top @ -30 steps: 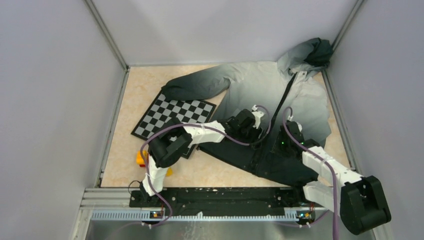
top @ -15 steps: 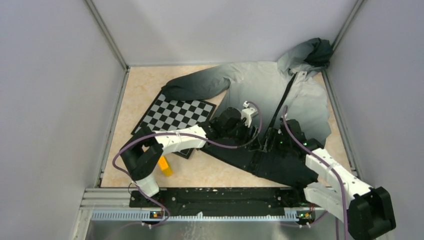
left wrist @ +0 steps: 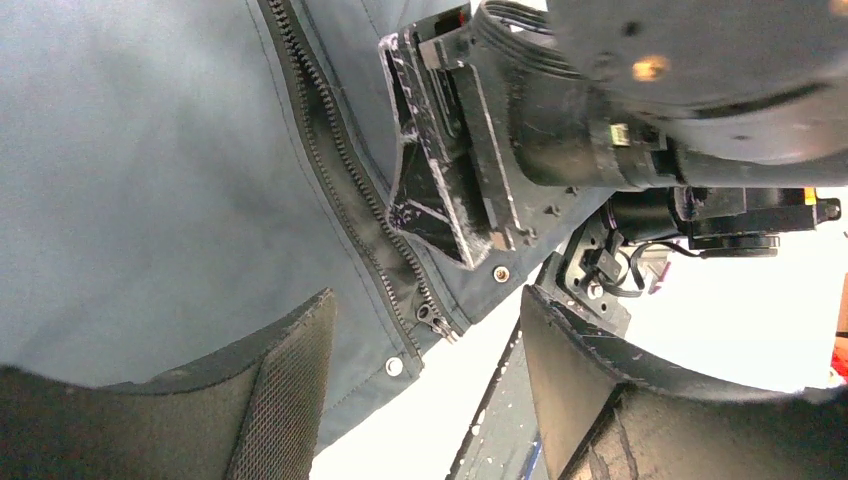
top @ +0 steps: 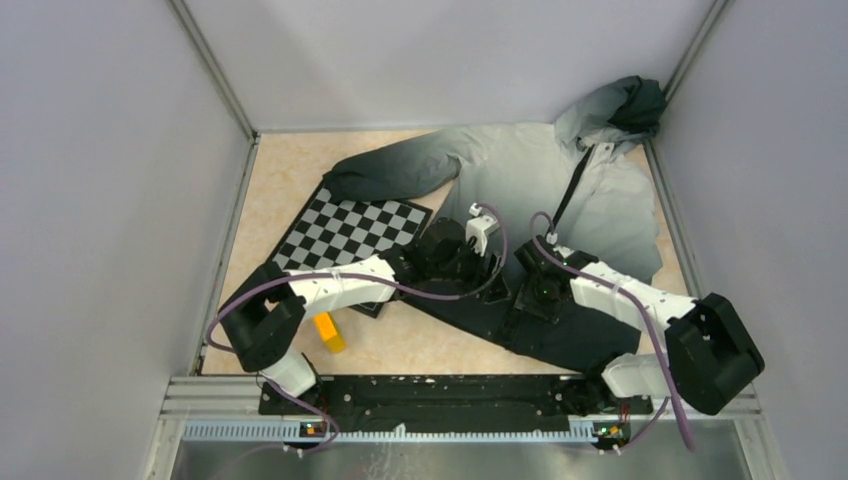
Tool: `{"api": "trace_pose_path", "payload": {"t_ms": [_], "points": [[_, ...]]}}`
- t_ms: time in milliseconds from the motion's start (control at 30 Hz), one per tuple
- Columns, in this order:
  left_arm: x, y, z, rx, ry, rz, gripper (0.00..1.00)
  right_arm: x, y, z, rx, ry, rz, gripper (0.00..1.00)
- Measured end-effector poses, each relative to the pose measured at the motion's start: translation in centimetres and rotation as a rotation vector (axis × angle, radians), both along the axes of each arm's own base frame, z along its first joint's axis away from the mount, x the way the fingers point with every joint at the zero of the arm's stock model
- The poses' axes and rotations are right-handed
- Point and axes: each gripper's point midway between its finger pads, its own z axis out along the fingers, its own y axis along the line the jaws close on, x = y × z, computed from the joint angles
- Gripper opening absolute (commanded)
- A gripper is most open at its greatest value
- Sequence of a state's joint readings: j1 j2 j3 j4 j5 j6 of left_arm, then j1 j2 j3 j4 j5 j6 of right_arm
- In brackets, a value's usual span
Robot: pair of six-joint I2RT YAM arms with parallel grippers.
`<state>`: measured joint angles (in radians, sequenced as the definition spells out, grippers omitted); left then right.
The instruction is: Zip up the jacket
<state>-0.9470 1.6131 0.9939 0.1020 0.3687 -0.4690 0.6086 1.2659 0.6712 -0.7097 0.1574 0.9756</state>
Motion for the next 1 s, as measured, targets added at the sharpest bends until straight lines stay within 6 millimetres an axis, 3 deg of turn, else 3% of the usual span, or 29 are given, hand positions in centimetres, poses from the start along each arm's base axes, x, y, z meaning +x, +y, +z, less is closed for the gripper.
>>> {"api": "trace_pose_path", "payload": {"t_ms": [267, 467, 633, 1000], "points": [[-0.4, 1.7, 1.1, -0.012, -0.04, 0.027, 0.73, 0.3, -0.6, -0.8, -0.061, 0.02, -0.066, 0.39], [-0.5, 1.9, 1.3, -0.023, -0.051, 0.035, 0.74, 0.6, -1.0, -1.3, -0.096, 0.023, -0.083, 0.17], [-1.4, 3.0, -0.3, -0.017, -0.019, 0.043, 0.75, 0.9, -0.8, -1.3, -0.101, 0.022, -0.072, 0.01], [-1.0, 2.3, 0.3, -0.094, 0.056, 0.045, 0.75, 0.8, -1.1, -0.5, -0.047, -0.095, 0.029, 0.0]]}}
